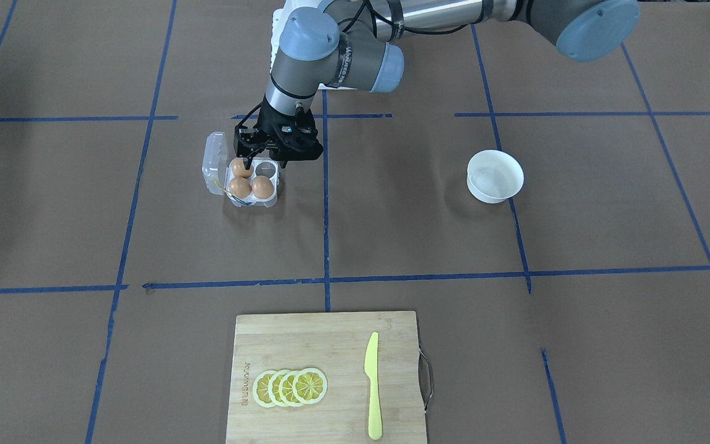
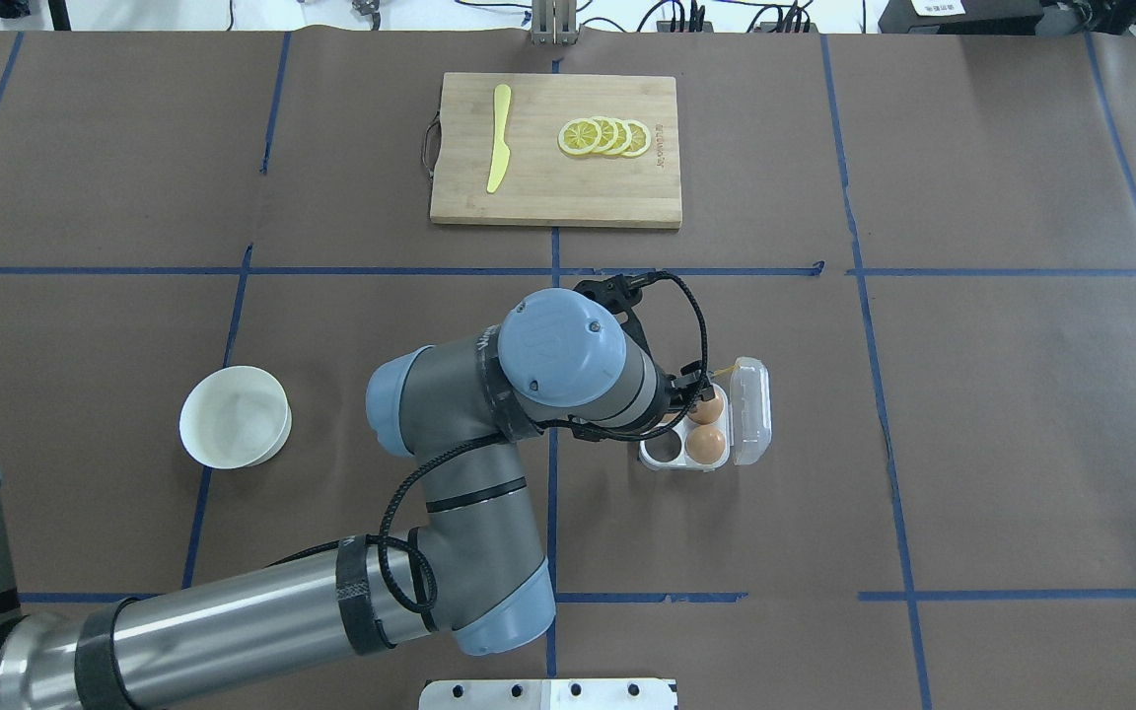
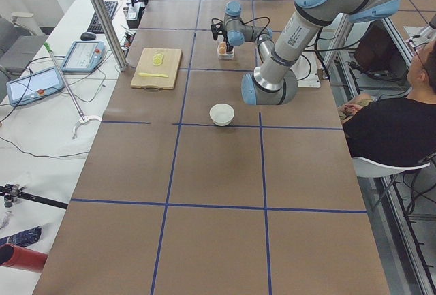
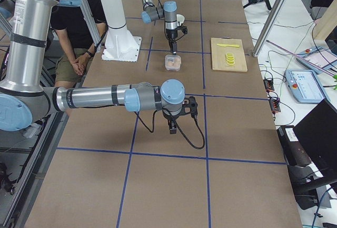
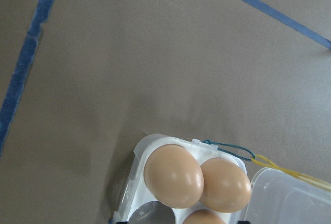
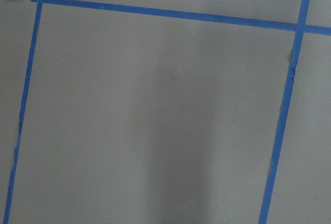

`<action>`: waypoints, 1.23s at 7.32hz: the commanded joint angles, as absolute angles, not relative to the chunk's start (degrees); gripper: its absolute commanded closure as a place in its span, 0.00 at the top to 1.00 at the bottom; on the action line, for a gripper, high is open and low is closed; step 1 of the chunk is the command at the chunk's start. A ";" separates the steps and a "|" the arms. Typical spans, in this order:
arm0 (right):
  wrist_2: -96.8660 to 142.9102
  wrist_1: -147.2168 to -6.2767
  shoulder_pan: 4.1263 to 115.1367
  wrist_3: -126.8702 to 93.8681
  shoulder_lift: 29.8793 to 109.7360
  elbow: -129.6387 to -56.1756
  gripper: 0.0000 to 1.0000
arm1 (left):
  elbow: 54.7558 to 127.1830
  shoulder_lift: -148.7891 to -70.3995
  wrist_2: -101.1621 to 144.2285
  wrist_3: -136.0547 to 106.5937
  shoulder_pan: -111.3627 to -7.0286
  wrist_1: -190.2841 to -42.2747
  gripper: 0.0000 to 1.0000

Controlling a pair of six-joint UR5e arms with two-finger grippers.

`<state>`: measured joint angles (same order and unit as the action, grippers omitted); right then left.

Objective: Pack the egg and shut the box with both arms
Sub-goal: 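Lower the egg into the empty carton cup and open the left gripper, then withdraw the left arm while the right gripper reaches toward the carton lid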

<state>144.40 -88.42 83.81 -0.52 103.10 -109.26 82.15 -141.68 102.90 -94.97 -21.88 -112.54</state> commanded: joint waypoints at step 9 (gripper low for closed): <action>121.45 -57.75 47.20 -68.88 91.11 -109.77 1.00 | 115.58 -101.37 115.82 -31.74 -57.51 -99.14 0.79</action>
